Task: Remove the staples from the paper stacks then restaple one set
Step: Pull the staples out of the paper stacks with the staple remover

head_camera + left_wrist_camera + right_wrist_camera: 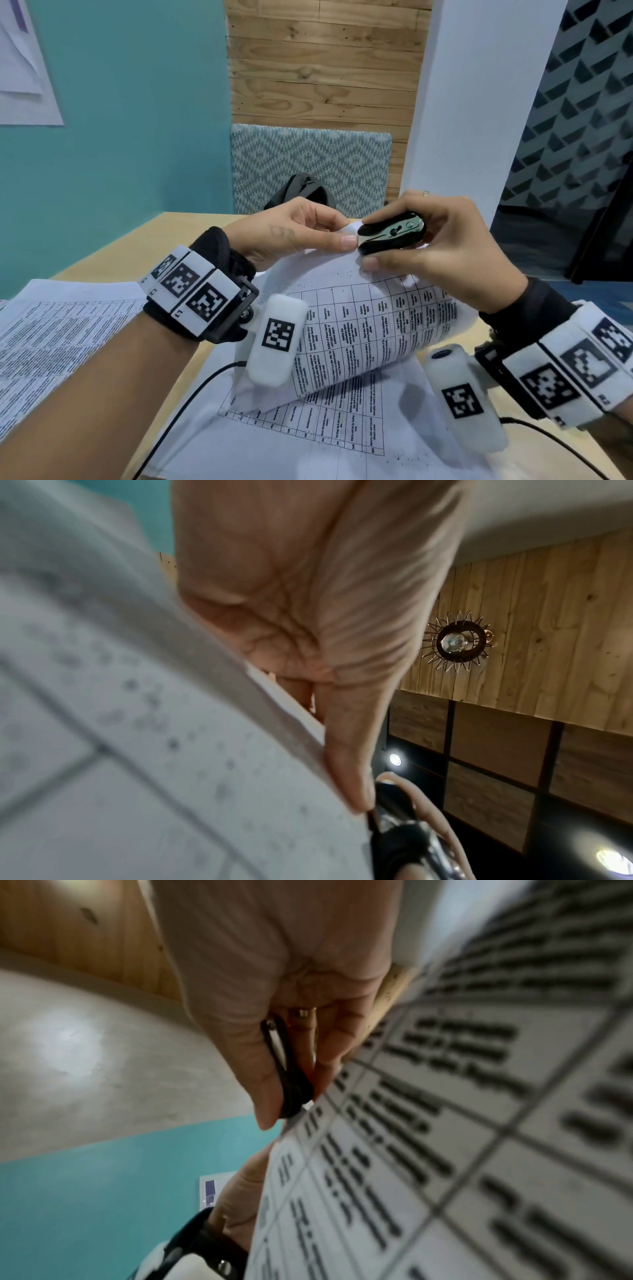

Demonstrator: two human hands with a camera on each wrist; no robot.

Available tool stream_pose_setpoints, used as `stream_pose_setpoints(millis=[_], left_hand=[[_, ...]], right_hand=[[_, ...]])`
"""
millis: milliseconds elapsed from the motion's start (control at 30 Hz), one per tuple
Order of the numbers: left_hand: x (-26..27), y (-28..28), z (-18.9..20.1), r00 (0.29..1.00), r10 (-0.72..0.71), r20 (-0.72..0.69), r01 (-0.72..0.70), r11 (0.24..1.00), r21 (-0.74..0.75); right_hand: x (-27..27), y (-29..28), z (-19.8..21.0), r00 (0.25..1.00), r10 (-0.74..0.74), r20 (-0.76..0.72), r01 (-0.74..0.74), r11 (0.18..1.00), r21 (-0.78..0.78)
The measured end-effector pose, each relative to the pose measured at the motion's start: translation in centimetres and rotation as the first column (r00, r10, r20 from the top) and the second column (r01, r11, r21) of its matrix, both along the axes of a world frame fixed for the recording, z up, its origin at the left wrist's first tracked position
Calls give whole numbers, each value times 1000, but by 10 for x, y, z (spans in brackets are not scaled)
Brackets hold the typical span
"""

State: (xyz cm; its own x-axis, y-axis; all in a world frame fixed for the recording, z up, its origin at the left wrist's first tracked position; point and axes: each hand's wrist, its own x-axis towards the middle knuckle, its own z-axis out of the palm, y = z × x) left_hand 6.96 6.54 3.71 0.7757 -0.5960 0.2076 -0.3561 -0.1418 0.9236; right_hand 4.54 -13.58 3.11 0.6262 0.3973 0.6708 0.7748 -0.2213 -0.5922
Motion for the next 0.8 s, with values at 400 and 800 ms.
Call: stream_pose_setpoints(millis=[400,800], left_hand=[[-4,-10,-2,997,42,57,-42,999,-8],[-3,1,3,999,45,-26,-41,990,137]], right_hand=[[0,-2,0,951,128,-281,-68,974,214],[-2,-18,10,942,-154,297,242,927,-288]])
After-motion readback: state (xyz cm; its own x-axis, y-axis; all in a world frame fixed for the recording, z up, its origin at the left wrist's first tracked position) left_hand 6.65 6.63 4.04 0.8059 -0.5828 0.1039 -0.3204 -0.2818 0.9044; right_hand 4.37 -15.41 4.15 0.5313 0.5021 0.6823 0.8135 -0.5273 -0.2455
